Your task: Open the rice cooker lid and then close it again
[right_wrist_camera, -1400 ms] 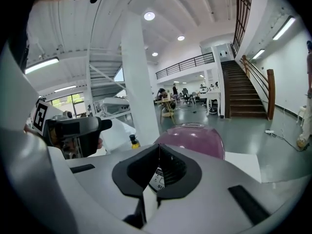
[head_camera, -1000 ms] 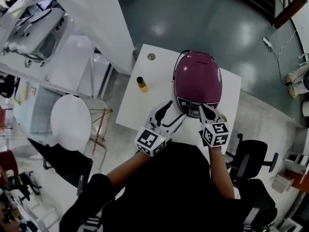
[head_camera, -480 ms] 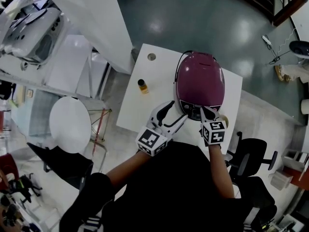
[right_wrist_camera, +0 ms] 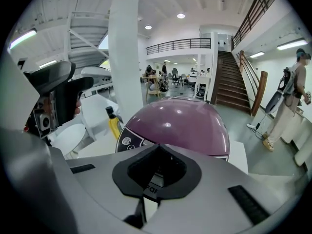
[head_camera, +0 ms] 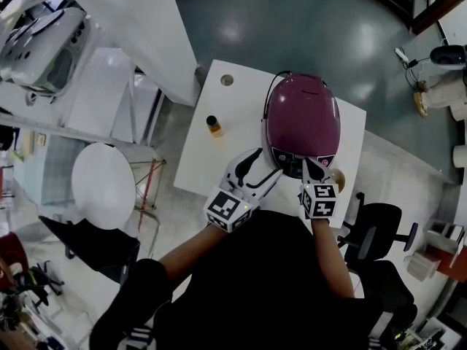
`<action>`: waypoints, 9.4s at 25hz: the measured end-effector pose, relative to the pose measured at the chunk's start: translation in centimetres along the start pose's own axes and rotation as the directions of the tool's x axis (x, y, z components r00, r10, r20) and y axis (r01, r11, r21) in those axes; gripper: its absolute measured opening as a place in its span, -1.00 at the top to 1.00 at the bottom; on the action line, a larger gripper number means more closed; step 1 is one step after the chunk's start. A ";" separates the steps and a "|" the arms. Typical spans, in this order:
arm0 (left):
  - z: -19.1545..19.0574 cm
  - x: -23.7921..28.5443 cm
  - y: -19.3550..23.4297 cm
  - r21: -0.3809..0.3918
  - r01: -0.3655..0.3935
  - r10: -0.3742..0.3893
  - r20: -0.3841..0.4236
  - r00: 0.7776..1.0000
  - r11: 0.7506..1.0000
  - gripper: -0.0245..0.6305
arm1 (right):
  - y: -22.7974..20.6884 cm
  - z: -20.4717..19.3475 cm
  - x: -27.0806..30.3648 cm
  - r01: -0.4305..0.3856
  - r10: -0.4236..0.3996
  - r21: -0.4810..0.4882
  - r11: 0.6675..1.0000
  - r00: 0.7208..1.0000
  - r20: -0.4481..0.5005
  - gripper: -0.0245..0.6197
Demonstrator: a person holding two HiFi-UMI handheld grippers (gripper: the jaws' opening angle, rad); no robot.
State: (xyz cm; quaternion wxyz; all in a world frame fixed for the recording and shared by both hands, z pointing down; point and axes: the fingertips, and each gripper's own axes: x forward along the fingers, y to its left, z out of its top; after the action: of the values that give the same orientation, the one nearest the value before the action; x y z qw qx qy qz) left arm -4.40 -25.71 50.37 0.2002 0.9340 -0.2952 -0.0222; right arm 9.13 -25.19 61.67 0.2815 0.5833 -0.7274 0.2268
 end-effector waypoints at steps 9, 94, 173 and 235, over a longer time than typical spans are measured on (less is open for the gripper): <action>-0.3 -0.5 0.6 -0.011 -0.017 0.017 0.005 1.000 1.000 0.15 | 0.2 0.2 0.2 0.010 -0.010 -0.024 1.000 1.000 -0.018 0.93; 21.8 18.8 7.0 0.252 0.180 -0.179 -0.030 0.983 0.951 0.15 | -2.4 7.0 -2.6 -0.095 0.081 0.052 0.994 0.972 0.220 0.92; 11.3 16.5 3.2 0.558 0.335 0.000 -0.515 0.857 0.760 0.73 | -1.4 1.3 -8.1 -0.238 0.226 0.034 0.971 0.951 0.209 0.92; -8.3 9.8 1.4 0.496 0.386 0.127 -0.726 0.675 0.778 0.73 | -2.1 -4.8 -11.1 -0.266 0.266 -0.027 0.964 0.946 0.186 0.93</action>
State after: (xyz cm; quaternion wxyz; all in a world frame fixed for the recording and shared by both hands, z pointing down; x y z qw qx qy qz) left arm 4.23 -29.26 59.31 -0.0167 0.8954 -0.1098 0.4312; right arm 13.68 -14.47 57.77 0.1788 0.4985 -0.8229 0.2060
